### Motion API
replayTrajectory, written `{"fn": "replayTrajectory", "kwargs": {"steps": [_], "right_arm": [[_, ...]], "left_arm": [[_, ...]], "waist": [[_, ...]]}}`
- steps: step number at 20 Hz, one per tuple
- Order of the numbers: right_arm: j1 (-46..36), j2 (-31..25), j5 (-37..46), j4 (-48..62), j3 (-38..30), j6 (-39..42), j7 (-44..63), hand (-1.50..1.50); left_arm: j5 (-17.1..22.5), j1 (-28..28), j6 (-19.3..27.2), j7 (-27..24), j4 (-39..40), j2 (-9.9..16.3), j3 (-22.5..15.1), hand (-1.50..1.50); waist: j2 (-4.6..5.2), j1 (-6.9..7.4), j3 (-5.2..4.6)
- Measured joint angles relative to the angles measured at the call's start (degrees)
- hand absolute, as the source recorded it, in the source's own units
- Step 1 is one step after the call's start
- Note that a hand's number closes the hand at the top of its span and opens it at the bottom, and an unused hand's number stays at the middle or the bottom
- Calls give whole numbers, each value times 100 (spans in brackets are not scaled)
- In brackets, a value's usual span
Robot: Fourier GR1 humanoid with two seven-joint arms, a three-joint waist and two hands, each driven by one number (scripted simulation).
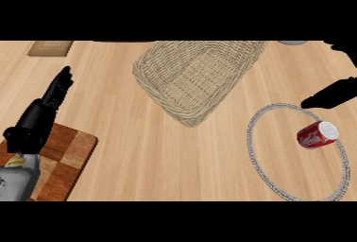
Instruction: Pick the can from the placemat and place it in the basket
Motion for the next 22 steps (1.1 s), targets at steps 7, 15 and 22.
{"fn": "replayTrajectory", "kwargs": {"steps": [7,15,22], "right_arm": [[-685,-654,-1140,312,14,2307,910,-150],[-835,-709,-1367,857,-34,3165,1046,-150],[-513,-540,-847,1015,-89,3435,719,-150]], "left_arm": [[-46,-57,-16,9,-39,-80,-12,0],[-213,-174,-24,84,-43,-191,59,0],[-222,2,-208,44,-167,-280,192,0]], "waist": [[31,33,26],[50,32,41],[53,35,45]]}}
